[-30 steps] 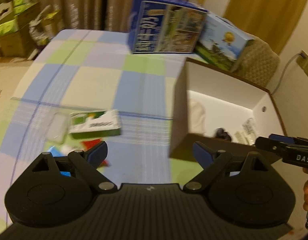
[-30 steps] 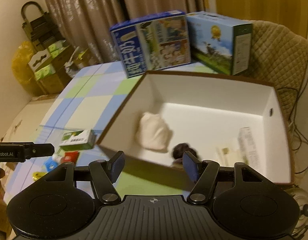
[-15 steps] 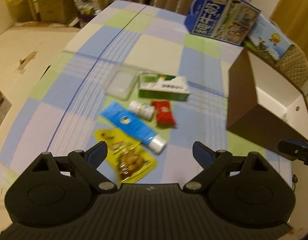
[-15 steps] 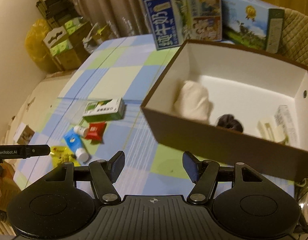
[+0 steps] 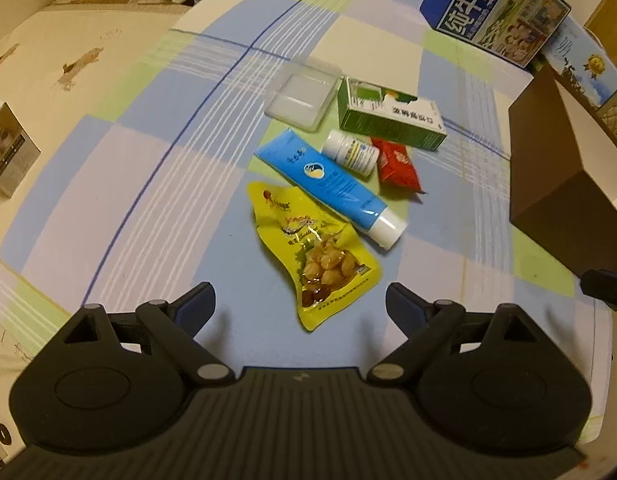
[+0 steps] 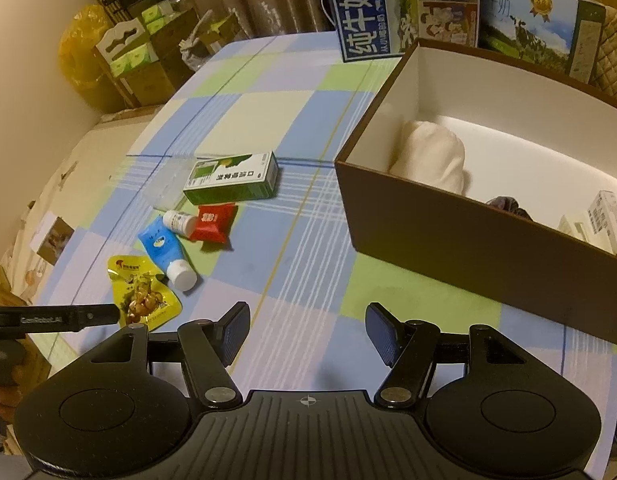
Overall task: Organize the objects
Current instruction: 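Withdraw both tools from the brown box toward the remaining table items, then lower the left tool onto the yellow snack pouch and close on it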
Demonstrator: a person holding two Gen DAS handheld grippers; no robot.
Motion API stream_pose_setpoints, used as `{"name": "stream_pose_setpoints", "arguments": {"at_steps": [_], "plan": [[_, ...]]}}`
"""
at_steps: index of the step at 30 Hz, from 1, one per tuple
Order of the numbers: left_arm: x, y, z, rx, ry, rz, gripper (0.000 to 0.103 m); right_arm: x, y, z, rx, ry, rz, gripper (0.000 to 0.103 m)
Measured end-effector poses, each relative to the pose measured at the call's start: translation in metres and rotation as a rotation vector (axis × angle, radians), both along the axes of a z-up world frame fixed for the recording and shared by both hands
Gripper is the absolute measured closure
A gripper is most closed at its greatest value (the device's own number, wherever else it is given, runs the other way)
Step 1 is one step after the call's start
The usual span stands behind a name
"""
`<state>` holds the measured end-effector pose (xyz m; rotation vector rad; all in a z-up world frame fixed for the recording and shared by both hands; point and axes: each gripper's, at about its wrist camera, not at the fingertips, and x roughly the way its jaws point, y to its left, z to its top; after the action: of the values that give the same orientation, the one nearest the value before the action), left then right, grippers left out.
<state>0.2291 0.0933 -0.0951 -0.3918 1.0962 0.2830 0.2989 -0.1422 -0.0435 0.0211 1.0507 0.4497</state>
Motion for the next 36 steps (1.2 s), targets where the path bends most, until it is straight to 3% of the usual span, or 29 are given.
{"name": "stream_pose_setpoints", "arguments": {"at_steps": [17,24,27,31,36], "plan": [[0.047,0.0,-0.035,0.02,0.043,0.004,0.013,-0.003,-0.02,-0.015,-0.043,0.042,-0.093,0.042],[0.06,-0.002,-0.043,0.07,0.057,0.003,0.014,-0.003,-0.026,-0.017,-0.048,0.052,-0.114,0.042],[0.06,0.005,-0.044,0.071,0.051,0.006,0.016,-0.002,-0.025,-0.019,-0.053,0.06,-0.117,0.042],[0.054,0.012,-0.041,0.096,0.037,-0.014,0.028,-0.001,-0.022,-0.021,-0.053,0.063,-0.112,0.042],[0.039,0.029,-0.04,0.101,0.036,-0.015,0.028,0.001,-0.015,-0.022,-0.054,0.064,-0.099,0.042]]}}
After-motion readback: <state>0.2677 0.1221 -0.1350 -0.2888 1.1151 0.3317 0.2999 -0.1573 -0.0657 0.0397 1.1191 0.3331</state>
